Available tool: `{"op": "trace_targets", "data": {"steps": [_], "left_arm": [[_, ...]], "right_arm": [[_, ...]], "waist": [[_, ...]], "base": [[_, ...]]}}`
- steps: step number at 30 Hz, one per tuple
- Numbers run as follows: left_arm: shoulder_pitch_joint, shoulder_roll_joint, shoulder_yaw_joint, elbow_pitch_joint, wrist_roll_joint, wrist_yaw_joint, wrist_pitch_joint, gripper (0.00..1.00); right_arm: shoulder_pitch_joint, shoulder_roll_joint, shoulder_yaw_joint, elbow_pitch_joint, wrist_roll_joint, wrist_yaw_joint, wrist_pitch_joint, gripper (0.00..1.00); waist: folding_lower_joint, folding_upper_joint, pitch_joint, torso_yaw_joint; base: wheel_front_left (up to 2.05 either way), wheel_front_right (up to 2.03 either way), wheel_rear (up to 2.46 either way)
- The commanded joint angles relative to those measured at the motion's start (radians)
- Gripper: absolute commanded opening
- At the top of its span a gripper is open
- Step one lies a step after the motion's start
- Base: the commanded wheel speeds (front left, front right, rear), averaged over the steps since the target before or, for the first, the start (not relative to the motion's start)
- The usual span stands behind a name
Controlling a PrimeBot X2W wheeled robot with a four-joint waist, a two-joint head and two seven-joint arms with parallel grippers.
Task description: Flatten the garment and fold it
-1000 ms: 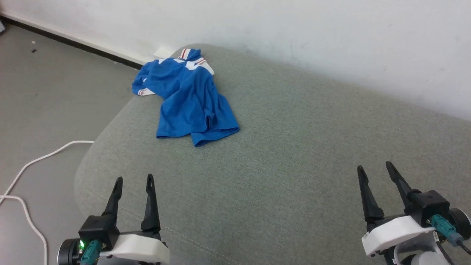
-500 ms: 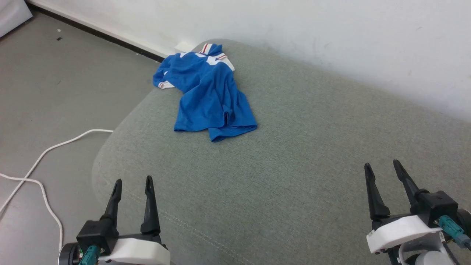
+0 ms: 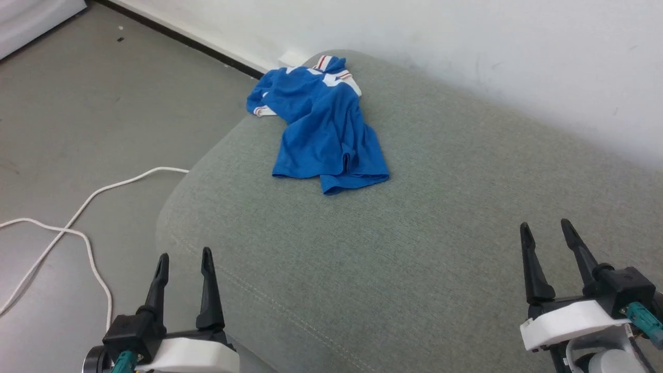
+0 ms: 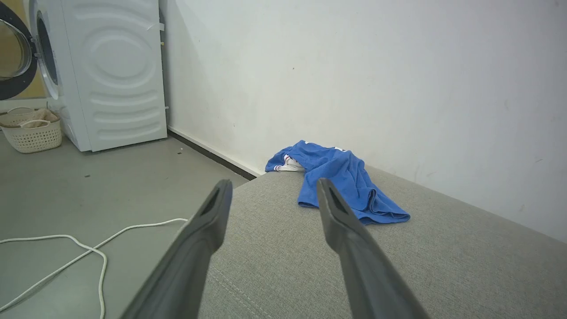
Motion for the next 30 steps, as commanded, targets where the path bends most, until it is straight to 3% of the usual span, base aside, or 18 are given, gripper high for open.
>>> {"op": "trace_targets", "data": {"steps": [1, 17, 26, 30], "left_arm": [[0.01, -0.005, -0.005, -0.004, -0.014, 0.01, -0.012, 1.0], [0.01, -0.005, -0.014, 0.001, -0.029, 0.013, -0.023, 1.0], [-0.062, -0.005, -0.061, -0.035, -0.184, -0.057, -0.023, 1.0], [-0.165, -0.002, -0.09, -0.071, -0.197, -0.081, -0.007, 1.0]], "right_arm": [[-0.011, 0.003, -0.008, 0.003, 0.009, -0.002, -0.011, 1.0], [-0.01, 0.003, -0.013, -0.002, 0.006, -0.002, -0.022, 1.0], [-0.008, 0.003, -0.016, -0.029, -0.006, -0.002, -0.011, 1.0], [-0.015, 0.003, -0.02, -0.091, -0.021, -0.002, 0.026, 1.0]], "waist": [[0.0, 0.0, 0.005, 0.019], [0.0, 0.0, 0.007, 0.041], [0.0, 0.0, 0.027, 0.023], [0.0, 0.0, 0.06, 0.002]], "base": [[0.0, 0.0, 0.0], [0.0, 0.0, 0.0], [0.0, 0.0, 0.0], [0.0, 0.0, 0.0]]}}
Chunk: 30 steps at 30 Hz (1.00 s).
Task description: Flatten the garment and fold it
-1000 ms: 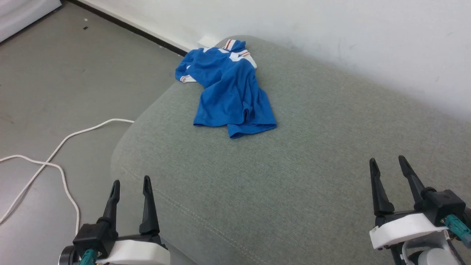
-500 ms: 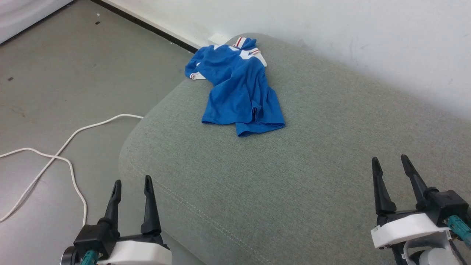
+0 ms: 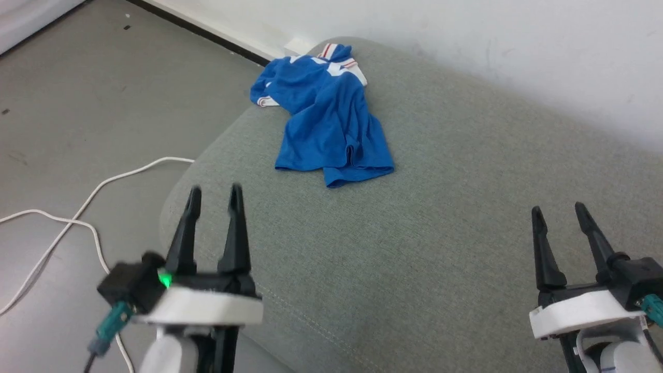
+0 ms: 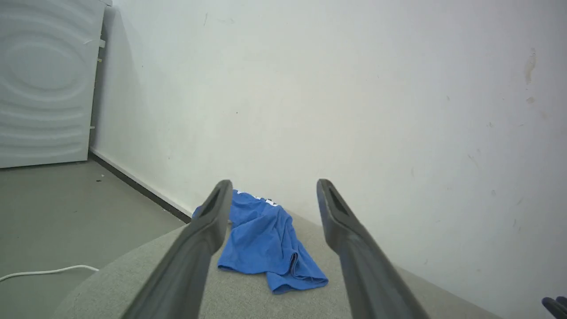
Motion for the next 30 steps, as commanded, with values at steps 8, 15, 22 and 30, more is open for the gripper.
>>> {"op": "trace_targets", "data": {"steps": [8, 15, 22, 30], "left_arm": [[-0.316, 0.009, 0.014, -0.091, 0.015, 0.058, 0.156, 1.0], [-0.599, 0.101, 0.067, 0.002, 0.027, 0.103, 0.373, 1.0], [-0.786, 0.228, 0.1, 0.168, 0.027, 0.074, 0.522, 1.0], [-0.859, 0.314, 0.085, 0.271, 0.003, -0.003, 0.628, 1.0]], "right_arm": [[-0.033, -0.035, 0.018, -0.188, -0.042, -0.002, 0.121, 1.0], [-0.062, -0.119, 0.043, -0.339, -0.016, -0.002, 0.216, 1.0], [-0.096, -0.175, 0.07, -0.434, 0.008, -0.002, 0.278, 1.0], [-0.136, -0.247, 0.083, -0.514, 0.035, -0.002, 0.328, 1.0]], "waist": [[0.0, 0.0, 0.135, -0.072], [0.0, 0.0, 0.242, -0.143], [0.0, 0.0, 0.36, -0.215], [0.0, 0.0, 0.483, -0.282]], "base": [[0.0, 0.0, 0.0], [0.0, 0.0, 0.0], [0.0, 0.0, 0.0], [0.0, 0.0, 0.0]]}}
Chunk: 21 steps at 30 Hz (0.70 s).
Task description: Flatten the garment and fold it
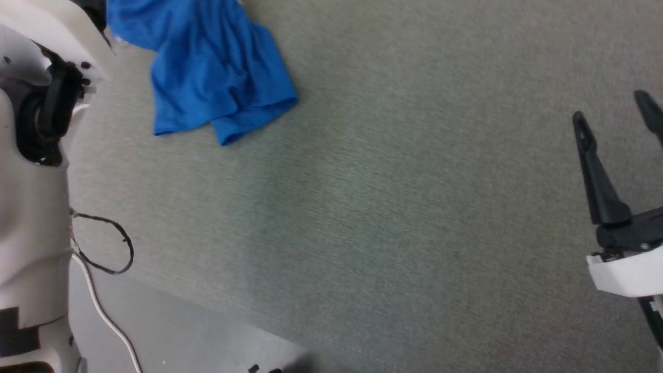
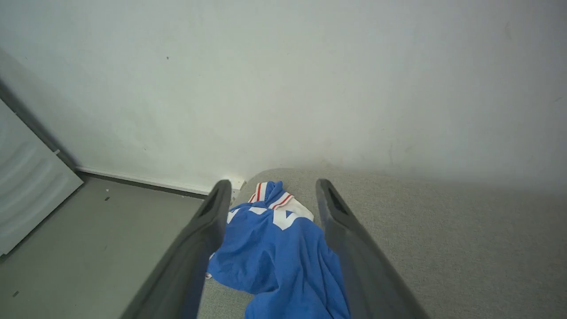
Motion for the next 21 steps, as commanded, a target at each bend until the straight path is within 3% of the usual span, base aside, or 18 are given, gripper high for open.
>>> {"op": "trace_targets", "data": {"steps": [1, 4, 21], "left_arm": [[-0.016, 0.012, -0.003, 0.012, -0.013, -0.011, 0.016, 1.0], [-0.022, 0.025, -0.002, 0.042, -0.031, -0.023, 0.053, 1.0], [0.031, 0.042, 0.004, 0.231, -0.084, 0.012, 0.199, 1.0]], "right_arm": [[-0.016, -0.013, -0.007, -0.024, 0.009, -0.002, 0.012, 1.0], [-0.02, -0.04, -0.02, -0.063, 0.018, -0.002, 0.034, 1.0], [-0.058, -0.117, -0.065, -0.165, 0.072, -0.002, 0.095, 1.0]], "waist": [[-0.0002, 0.0002, 0.11, -0.083], [-0.0002, 0.0002, 0.153, -0.102], [-0.0002, 0.0002, 0.273, -0.176]], "base": [[0.0, 0.0, 0.0], [0.0, 0.0, 0.0], [0.0, 0.0, 0.0]]}}
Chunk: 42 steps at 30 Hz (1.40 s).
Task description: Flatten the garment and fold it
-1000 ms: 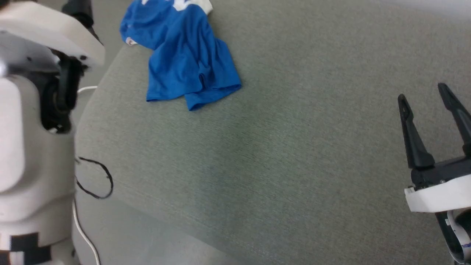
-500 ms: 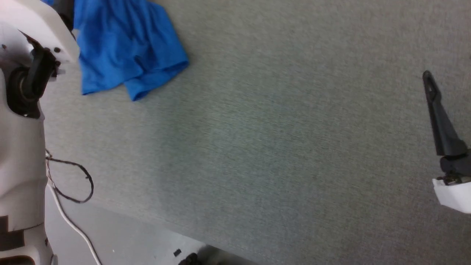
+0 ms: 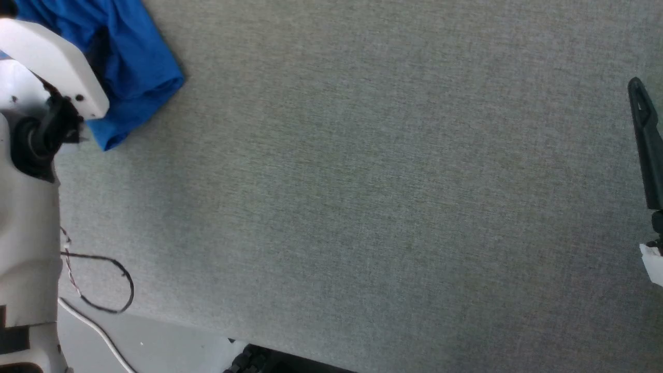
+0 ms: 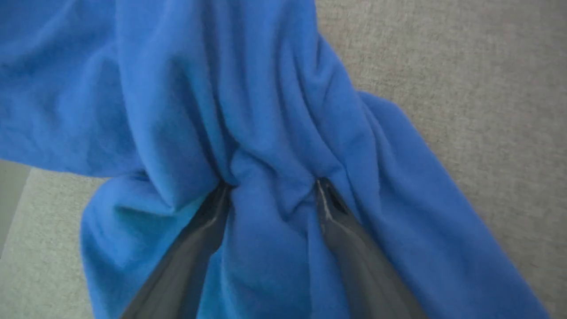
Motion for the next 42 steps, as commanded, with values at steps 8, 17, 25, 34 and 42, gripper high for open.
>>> {"op": "trace_targets", "data": {"steps": [8, 17, 25, 34, 42], "left_arm": [[-0.001, -0.011, 0.0, 0.036, -0.003, 0.017, -0.04, 0.0], [-0.05, 0.089, 0.035, -0.026, 0.036, 0.024, -0.111, 0.0], [-0.117, 0.184, 0.015, -0.122, 0.089, -0.018, -0.144, 0.0], [-0.305, 0.194, -0.071, -0.209, 0.122, -0.075, -0.112, 0.0], [-0.499, 0.096, -0.156, -0.206, 0.101, -0.097, -0.065, 0.0]], "right_arm": [[-0.022, -0.002, -0.005, -0.004, 0.012, -0.002, 0.003, 1.0], [-0.035, 0.062, 0.04, 0.067, 0.015, -0.002, -0.058, 1.0], [-0.018, 0.158, 0.067, 0.187, 0.009, -0.002, -0.14, 1.0], [0.049, 0.275, 0.063, 0.297, -0.009, -0.002, -0.21, 1.0], [0.081, 0.328, 0.038, 0.348, -0.02, -0.002, -0.246, 1.0]], "waist": [[-0.0001, 0.0002, 0.022, -0.019], [-0.0001, 0.0002, -0.087, -0.041], [-0.0001, 0.0002, -0.262, -0.074], [-0.0001, 0.0002, -0.455, -0.102], [-0.0001, 0.0002, -0.545, -0.138]], "base": [[0.0, 0.0, 0.0], [0.0, 0.0, 0.0], [0.0, 0.0, 0.0], [0.0, 0.0, 0.0], [0.0, 0.0, 0.0]]}}
